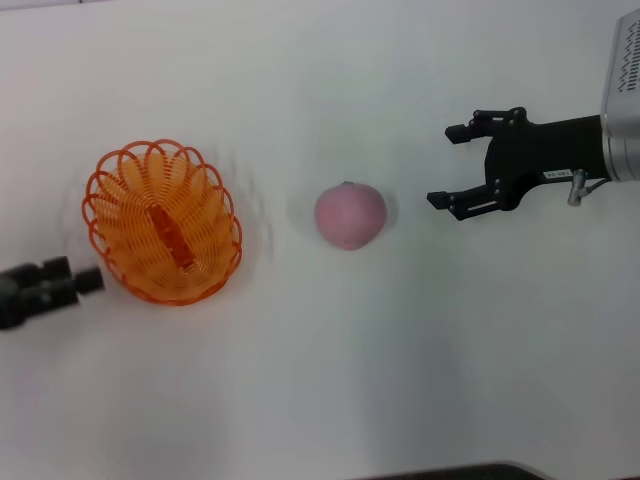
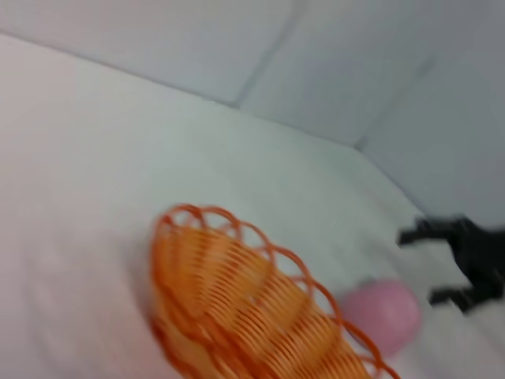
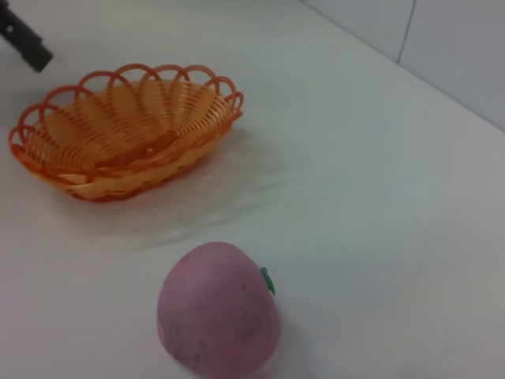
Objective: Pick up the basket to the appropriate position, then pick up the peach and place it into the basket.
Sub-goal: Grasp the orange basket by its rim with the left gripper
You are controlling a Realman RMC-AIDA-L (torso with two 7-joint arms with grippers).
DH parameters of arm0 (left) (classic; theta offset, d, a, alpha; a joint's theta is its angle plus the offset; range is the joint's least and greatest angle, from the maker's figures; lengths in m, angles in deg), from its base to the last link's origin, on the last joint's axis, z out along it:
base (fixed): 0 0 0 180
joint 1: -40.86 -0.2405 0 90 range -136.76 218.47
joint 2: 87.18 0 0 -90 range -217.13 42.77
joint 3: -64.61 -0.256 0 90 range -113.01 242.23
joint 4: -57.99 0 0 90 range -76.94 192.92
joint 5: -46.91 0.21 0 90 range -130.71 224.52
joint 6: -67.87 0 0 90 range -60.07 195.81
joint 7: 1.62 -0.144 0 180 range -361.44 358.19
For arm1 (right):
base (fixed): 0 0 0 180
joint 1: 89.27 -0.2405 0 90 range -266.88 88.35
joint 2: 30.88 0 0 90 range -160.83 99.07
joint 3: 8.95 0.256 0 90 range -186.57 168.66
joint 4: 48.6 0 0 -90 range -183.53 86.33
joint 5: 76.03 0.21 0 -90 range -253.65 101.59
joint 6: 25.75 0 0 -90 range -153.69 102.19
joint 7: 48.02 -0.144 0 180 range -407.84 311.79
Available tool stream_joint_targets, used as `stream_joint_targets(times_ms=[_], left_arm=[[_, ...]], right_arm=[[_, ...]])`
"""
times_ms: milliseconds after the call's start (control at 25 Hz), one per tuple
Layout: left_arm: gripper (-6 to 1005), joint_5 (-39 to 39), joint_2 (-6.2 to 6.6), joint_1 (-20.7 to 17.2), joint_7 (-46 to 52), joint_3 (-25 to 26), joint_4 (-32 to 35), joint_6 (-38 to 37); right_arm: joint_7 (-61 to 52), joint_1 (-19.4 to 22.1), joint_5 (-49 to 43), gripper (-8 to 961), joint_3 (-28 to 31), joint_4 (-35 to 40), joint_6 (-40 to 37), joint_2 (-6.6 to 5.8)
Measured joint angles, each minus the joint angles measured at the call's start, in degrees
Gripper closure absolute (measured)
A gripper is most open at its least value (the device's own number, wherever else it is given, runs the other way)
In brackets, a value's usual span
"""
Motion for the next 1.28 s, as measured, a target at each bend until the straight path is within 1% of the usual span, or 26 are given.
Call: stream_joint_targets(times_ms=[120, 200, 280, 440, 640, 800, 840, 1040, 1080, 1200, 1280], left_arm=[[164, 0.0, 1.13, 2.3, 8.5, 1.7, 0.1, 1.7], [164, 0.4, 1.75, 3.6, 13.2, 1.3, 0.4, 3.2], [165, 0.7, 2.22, 5.1, 17.1, -0.3, 1.0, 4.6], [168, 1.8, 2.53, 7.4, 21.4, -4.3, 3.8, 7.5], [175, 3.9, 2.62, 10.3, 24.1, -10.9, 8.2, 11.0], [180, 5.5, 2.52, 12.3, 24.3, -17.0, 11.1, 13.5], [181, 6.3, 2.50, 13.2, 24.3, -19.4, 11.8, 14.5], [188, 10.9, 2.30, 17.1, 24.3, -28.1, 12.9, 17.6], [190, 12.5, 2.26, 18.5, 24.3, -30.8, 12.9, 18.2], [194, 14.9, 2.19, 21.5, 24.3, -34.6, 12.4, 18.4], [196, 15.8, 2.33, 23.9, 24.1, -36.2, 11.2, 17.8]], right_arm=[[0.0, -0.1, 0.0, 7, -0.1, 0.0, 0.2, 0.07], [0.0, -0.1, 0.0, 7, -0.2, -0.1, 0.2, 0.06], [0.0, -0.2, 0.0, 7, -0.3, -0.2, 0.5, 0.06], [-0.2, -0.6, 0.0, 6, -0.4, -1.1, 1.1, 0.05], [-0.3, -0.7, 0.0, 6, -0.7, -1.4, 1.5, -0.01], [-0.4, -0.8, 0.0, 7, -0.8, -1.4, 1.5, -0.04], [-0.4, -0.8, 0.0, 7, -0.9, -1.4, 1.5, -0.04], [-0.5, -0.8, 0.0, 6, -1.5, -1.4, 1.5, -0.03], [-0.5, -0.8, 0.0, 6, -1.5, -1.4, 1.5, -0.03], [-0.5, -0.8, 0.0, 7, -1.5, -1.4, 1.5, -0.03], [-0.5, -0.8, 0.0, 7, -1.5, -1.4, 1.5, -0.03]])
